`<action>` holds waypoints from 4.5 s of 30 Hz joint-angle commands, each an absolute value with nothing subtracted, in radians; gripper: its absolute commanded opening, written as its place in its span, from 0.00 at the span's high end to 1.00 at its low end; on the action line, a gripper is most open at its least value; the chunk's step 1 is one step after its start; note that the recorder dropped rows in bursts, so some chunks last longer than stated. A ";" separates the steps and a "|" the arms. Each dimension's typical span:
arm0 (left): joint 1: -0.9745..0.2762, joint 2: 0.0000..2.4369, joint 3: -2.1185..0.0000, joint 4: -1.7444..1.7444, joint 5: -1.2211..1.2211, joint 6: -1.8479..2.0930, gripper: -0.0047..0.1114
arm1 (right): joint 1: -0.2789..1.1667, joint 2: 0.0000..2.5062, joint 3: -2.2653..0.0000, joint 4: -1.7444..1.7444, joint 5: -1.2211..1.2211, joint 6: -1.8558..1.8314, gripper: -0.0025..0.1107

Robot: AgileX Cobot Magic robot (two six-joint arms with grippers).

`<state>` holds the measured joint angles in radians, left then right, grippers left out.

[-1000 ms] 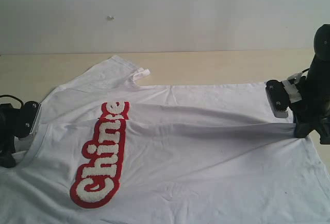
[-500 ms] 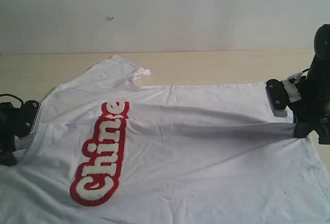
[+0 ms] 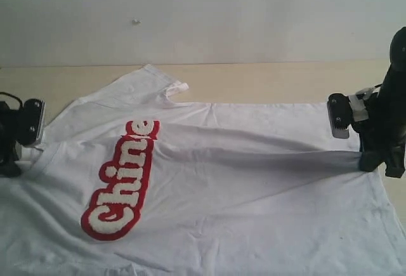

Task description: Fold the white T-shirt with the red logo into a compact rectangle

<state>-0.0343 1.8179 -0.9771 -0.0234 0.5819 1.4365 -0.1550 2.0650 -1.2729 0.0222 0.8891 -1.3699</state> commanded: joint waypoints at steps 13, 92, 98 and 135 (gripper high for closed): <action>-0.030 1.485 -1.015 0.203 0.587 1.092 0.96 | -0.157 1.670 -1.286 0.076 0.974 -1.366 0.98; 0.063 1.800 -1.015 0.278 -0.150 0.560 0.95 | -0.151 1.875 -1.284 0.446 0.172 -0.759 0.64; 0.081 1.853 -1.015 0.276 -0.272 0.560 0.67 | -0.151 1.905 -1.287 0.467 0.101 -0.755 0.60; -0.105 1.870 -1.013 -0.483 0.602 0.739 0.96 | -0.151 2.075 -1.421 0.516 0.753 -0.712 0.98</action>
